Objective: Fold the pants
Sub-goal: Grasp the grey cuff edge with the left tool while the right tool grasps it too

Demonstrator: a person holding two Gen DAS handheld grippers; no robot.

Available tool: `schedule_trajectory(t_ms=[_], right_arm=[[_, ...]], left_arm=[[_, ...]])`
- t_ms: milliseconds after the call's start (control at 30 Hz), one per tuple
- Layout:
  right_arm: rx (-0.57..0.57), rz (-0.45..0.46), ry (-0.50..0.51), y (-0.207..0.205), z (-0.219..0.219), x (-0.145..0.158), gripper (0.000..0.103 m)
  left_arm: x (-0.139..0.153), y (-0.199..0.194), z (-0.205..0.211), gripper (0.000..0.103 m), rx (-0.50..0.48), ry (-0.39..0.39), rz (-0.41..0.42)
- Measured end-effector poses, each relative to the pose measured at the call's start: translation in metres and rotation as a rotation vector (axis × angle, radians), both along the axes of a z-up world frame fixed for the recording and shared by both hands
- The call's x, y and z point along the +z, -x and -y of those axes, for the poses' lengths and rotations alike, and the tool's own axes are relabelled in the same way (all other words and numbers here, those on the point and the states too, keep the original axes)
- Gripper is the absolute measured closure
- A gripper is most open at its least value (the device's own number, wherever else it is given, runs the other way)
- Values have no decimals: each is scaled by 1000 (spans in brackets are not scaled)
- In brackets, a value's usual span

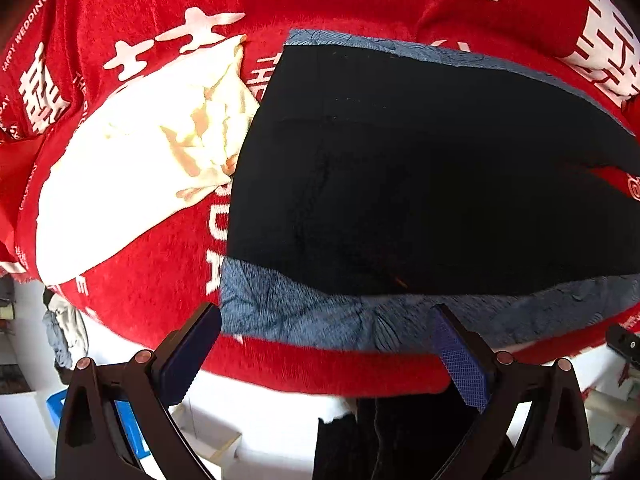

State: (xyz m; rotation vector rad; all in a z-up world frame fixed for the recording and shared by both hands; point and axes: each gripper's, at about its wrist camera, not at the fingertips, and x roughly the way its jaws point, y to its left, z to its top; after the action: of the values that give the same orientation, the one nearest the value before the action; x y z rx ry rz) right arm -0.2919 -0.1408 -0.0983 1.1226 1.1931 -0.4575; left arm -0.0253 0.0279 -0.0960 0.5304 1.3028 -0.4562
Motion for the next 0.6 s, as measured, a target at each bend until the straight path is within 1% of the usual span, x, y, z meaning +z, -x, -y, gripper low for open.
schedule_trajectory(t_ms=[67, 133, 200, 267, 367, 533, 600], right_arm=[[-67, 11, -37, 8, 3, -18, 37], [-128, 43, -60, 15, 8, -29, 38], [-192, 84, -86, 20, 13, -36, 39], [-255, 132, -115, 25, 17, -39, 39], [-289, 184, -140, 31, 16, -42, 39], [-269, 284, -211, 38, 6, -50, 39], [-251, 323, -231, 38, 3, -53, 39]], left_arm=[[-11, -2, -1, 0, -3, 3, 5], [-24, -2, -3, 0, -3, 1, -1], [-34, -2, -6, 0, -1, -4, -12], [-39, 0, -10, 0, 10, 8, -26], [-39, -1, -21, 0, 67, 77, -74], [-44, -3, -48, 0, 233, 242, -231], [-49, -3, -55, 0, 273, 282, -265]])
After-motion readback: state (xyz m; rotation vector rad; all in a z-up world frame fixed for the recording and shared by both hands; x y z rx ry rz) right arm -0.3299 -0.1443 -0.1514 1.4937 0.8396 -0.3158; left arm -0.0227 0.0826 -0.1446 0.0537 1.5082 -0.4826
